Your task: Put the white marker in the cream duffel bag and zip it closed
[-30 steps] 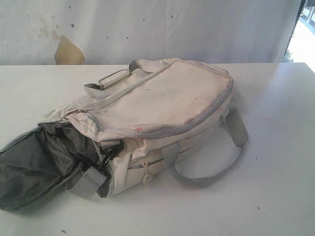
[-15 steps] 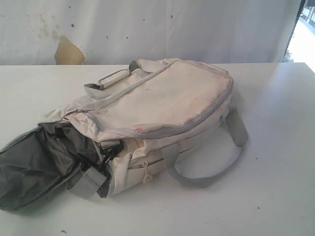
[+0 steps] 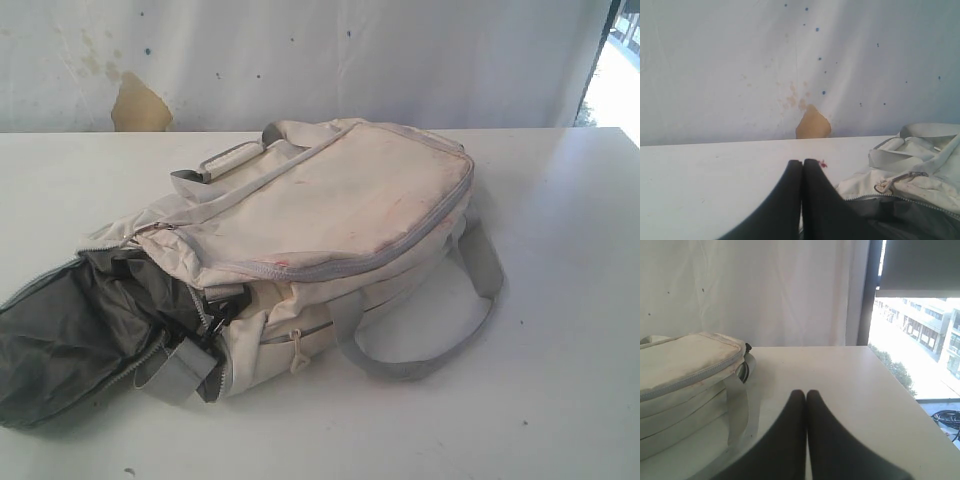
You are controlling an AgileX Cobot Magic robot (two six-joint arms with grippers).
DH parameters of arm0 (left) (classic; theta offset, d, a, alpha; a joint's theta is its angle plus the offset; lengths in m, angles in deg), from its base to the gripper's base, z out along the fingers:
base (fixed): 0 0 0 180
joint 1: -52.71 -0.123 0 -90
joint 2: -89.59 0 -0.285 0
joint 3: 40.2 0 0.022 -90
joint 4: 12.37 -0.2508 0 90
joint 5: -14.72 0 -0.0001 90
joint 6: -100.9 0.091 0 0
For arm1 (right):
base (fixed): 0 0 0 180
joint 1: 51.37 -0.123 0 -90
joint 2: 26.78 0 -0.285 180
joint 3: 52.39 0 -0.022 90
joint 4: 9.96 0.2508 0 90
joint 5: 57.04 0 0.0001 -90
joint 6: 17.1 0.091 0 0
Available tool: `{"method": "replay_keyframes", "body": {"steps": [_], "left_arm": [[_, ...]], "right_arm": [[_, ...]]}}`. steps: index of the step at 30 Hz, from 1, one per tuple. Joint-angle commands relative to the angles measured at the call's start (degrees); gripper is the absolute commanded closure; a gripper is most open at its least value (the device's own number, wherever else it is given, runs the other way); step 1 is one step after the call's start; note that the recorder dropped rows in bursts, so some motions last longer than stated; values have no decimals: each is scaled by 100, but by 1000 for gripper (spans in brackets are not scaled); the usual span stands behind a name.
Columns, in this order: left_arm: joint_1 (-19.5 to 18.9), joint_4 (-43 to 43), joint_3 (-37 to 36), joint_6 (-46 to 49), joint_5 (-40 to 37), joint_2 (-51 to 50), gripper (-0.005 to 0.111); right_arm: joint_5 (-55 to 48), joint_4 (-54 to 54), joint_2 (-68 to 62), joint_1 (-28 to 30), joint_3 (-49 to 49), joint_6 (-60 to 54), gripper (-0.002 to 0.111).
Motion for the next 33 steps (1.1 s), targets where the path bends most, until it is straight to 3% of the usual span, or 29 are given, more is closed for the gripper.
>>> {"method": "replay_keyframes", "body": {"steps": [1, 33], "left_arm": [[25, 55, -30, -28, -4, 19, 107], [25, 55, -30, -28, -4, 19, 107]], "right_arm": [[-31, 27, 26, 34, 40, 27, 108], [-137, 480, 26, 34, 40, -552, 108]]}}
